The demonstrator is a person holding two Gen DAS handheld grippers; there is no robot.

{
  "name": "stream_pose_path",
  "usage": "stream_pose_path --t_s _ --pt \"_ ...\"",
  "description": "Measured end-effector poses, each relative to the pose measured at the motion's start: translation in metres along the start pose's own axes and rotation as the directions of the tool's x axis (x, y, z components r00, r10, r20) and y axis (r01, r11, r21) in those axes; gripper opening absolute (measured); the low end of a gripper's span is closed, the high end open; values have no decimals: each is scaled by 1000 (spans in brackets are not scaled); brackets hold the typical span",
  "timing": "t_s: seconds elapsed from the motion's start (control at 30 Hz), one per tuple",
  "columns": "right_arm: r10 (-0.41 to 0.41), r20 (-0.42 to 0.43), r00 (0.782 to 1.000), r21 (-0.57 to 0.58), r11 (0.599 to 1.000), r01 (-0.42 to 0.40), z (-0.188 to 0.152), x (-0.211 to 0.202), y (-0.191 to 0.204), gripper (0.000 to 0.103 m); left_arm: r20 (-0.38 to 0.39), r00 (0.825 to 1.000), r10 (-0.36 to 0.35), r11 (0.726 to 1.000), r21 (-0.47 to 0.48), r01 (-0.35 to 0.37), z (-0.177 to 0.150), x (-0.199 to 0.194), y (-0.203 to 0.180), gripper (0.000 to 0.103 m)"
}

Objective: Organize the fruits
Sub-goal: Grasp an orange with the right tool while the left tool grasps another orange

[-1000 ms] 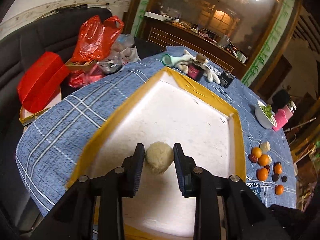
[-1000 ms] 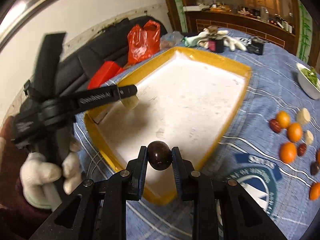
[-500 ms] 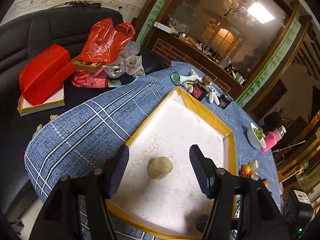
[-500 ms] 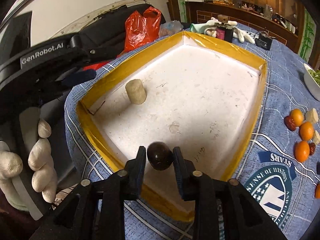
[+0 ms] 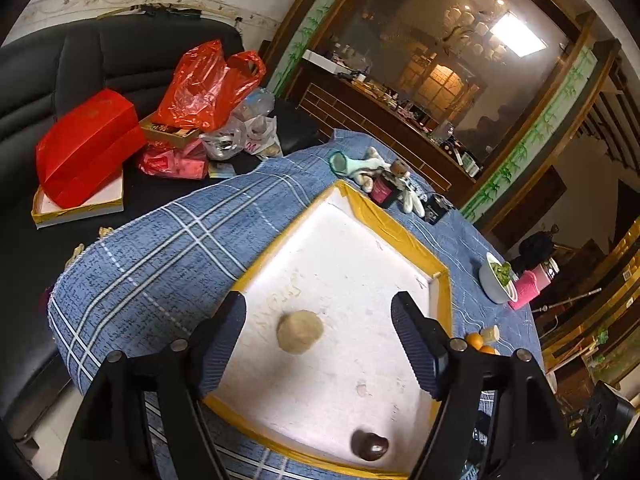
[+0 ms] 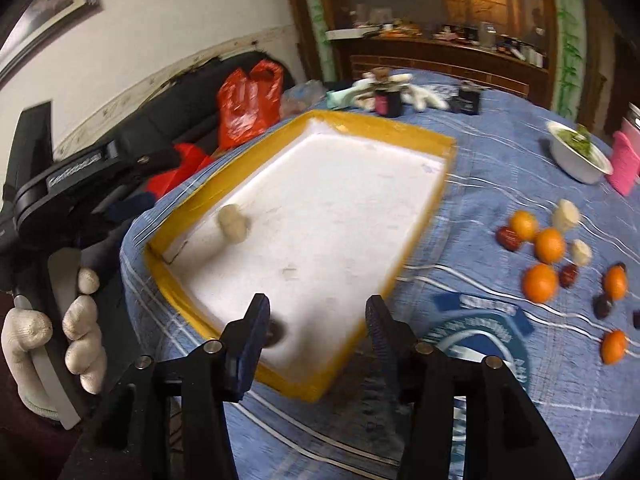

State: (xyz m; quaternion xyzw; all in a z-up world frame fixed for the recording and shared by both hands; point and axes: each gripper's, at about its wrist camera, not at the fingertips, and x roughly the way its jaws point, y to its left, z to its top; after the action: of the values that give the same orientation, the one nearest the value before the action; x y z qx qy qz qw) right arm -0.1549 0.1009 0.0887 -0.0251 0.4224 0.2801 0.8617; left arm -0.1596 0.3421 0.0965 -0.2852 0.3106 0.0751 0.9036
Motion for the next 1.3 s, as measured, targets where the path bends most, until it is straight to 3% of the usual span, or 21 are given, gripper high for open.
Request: stream_pose_path --t_s 0.3,0.47,0.67,0.8,0.97,1.13,1.3 --pt "-129 65 990 214 970 112 -24 -46 -95 56 -45 998 -31 991 131 37 -18 8 -50 75" --pt "-264 67 962 375 900 221 -50 -80 -165 56 -78 996 -46 979 195 60 -31 13 -74 75" --pt "-338 56 940 482 833 271 -73 -103 -219 56 -148 987 -54 954 286 95 -55 31 -115 75" --pt "-350 38 936 466 835 293 -65 -95 -234 56 -218 974 -61 922 362 139 -78 48 -147 75" --pt "-321 -12 947 457 841 290 -60 -65 -254 56 -311 949 -56 880 434 194 -105 78 -190 75" --pt "-280 -4 960 467 849 249 -63 -50 -265 56 -359 933 -17 844 495 206 -127 112 -229 74" --pt "-242 22 970 486 850 202 -67 -51 -270 58 -350 937 16 803 562 197 -143 142 -260 74"
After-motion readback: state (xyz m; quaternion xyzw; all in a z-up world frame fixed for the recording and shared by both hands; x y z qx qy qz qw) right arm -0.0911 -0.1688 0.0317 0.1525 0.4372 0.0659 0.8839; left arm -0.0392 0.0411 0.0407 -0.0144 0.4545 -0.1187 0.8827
